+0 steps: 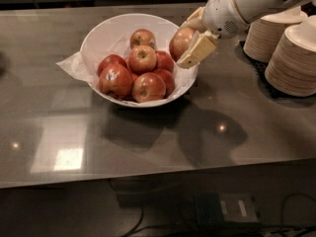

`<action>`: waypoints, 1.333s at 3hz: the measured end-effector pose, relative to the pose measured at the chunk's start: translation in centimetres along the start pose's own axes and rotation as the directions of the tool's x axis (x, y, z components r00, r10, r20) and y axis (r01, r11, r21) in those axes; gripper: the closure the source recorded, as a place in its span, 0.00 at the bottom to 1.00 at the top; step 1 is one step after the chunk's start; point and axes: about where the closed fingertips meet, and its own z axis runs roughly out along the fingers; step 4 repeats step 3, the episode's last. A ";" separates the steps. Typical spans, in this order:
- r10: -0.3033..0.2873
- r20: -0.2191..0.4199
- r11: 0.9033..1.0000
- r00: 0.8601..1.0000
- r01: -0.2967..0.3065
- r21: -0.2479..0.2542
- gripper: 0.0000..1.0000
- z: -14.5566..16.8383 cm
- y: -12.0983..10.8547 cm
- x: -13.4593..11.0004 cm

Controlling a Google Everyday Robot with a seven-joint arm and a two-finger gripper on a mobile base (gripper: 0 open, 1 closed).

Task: Pick apple from white bowl

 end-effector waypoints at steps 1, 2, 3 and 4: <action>-0.057 0.081 0.998 0.995 0.058 -0.017 1.00 -1.5 1.1 -3.2; -0.100 0.190 0.994 0.977 0.108 -0.030 1.00 -2.9 2.0 -6.0; -0.101 0.200 0.993 0.975 0.110 -0.033 1.00 -2.8 2.1 -6.4; -0.101 0.200 0.993 0.975 0.110 -0.033 1.00 -2.8 2.1 -6.4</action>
Offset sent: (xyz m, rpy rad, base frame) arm -0.0597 0.0387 0.0855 0.2458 -0.1048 0.2640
